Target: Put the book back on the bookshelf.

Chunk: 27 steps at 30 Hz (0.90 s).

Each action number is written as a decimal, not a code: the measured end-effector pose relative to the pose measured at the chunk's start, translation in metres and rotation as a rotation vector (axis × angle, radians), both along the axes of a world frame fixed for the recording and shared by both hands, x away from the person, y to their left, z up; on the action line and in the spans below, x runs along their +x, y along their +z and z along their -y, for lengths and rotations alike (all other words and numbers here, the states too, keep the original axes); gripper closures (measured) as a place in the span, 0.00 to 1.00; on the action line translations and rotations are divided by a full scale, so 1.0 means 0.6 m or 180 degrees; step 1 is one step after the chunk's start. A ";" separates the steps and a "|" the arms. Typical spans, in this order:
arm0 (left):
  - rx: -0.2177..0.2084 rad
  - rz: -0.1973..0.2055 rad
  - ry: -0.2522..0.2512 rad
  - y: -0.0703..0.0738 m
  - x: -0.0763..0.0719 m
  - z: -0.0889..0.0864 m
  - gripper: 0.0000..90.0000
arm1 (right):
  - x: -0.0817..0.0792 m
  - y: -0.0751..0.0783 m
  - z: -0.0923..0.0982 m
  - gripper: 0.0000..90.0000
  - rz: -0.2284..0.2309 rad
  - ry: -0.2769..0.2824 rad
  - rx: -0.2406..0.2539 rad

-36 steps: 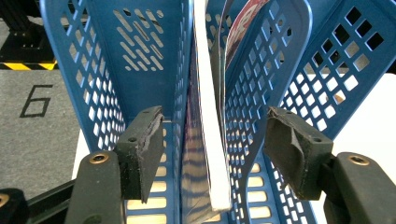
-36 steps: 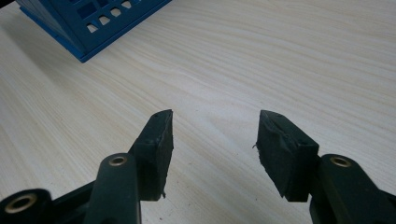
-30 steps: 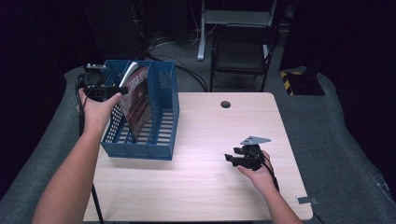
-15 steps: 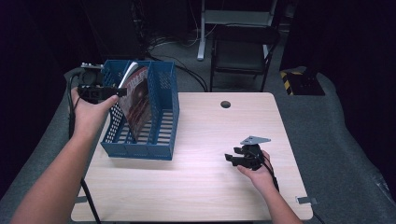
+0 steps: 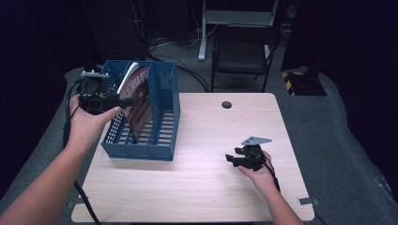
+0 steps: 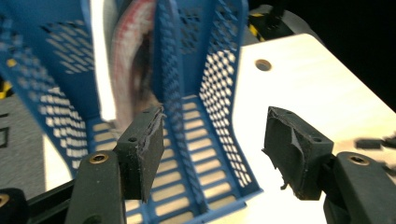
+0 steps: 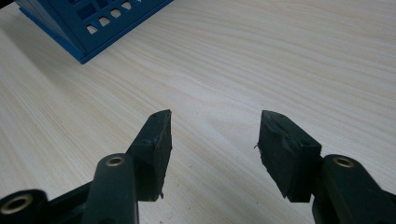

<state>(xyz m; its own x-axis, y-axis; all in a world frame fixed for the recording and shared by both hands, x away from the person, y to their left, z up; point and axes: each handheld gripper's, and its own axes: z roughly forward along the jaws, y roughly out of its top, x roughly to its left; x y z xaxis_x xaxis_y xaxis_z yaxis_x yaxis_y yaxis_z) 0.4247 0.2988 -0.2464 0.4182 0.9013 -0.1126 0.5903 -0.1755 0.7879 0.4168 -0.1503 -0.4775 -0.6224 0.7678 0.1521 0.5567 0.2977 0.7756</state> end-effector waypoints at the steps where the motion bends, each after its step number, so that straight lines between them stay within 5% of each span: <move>1: 0.0005 -0.0028 -0.0056 -0.001 -0.003 0.002 0.42 | 0.000 0.000 0.000 0.49 0.0000 0.0001 0.0000; 15: 0.0058 -0.0074 -0.0543 -0.039 -0.041 0.051 0.42 | 0.000 0.000 -0.001 0.49 -0.0002 -0.0001 -0.0008; 27: 0.0128 -0.0185 -0.0870 -0.106 -0.070 0.079 0.42 | -0.001 0.000 -0.001 0.49 0.0002 0.0002 -0.0021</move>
<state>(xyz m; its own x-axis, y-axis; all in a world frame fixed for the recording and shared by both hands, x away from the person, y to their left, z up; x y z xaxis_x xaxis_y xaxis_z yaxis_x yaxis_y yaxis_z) 0.3826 0.2517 -0.3102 0.6403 0.7602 -0.1099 0.5607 -0.3648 0.7434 0.4161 -0.1495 -0.4776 -0.6229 0.7684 0.1467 0.5560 0.3031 0.7739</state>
